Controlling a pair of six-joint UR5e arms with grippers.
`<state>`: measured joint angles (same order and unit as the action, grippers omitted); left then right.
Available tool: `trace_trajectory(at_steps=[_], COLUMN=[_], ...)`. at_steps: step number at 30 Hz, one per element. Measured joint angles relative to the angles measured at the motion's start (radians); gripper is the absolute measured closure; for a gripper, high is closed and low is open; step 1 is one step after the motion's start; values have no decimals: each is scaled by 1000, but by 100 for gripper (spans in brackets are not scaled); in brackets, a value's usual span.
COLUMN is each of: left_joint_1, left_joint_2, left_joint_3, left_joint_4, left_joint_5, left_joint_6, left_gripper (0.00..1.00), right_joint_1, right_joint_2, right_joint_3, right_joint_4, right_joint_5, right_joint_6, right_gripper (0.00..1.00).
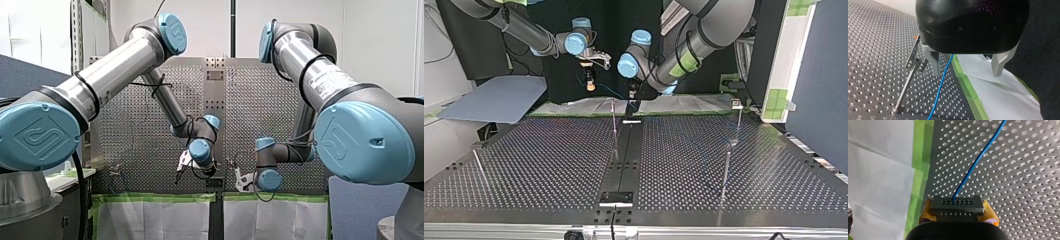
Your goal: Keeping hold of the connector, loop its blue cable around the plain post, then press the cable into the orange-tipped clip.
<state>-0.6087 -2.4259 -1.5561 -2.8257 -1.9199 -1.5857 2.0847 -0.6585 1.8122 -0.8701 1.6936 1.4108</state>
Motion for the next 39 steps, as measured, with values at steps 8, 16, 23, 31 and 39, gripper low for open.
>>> trace_trajectory(at_steps=[8,16,23,31,39], left_joint_1=[0,-5,2,6,16], left_joint_2=[-3,-4,-8,-58,-65], left_joint_3=[2,3,3,14,38], left_joint_4=[16,43,44,71,83], left_joint_5=[23,38,37,-7,-25], left_joint_6=[-5,-3,3,11,10], left_gripper=[0,0,0,0,0], right_joint_1=[15,25,36,43,45], right_joint_2=[-7,-7,-7,-7,-7], right_joint_3=[1,1,1,1,1], right_joint_4=[2,-2,-13,-22,-29], right_joint_5=[-19,-43,-65,-92,-108], right_joint_6=[-8,-10,-10,-8,-7], right_gripper=[100,100,100,100,100])
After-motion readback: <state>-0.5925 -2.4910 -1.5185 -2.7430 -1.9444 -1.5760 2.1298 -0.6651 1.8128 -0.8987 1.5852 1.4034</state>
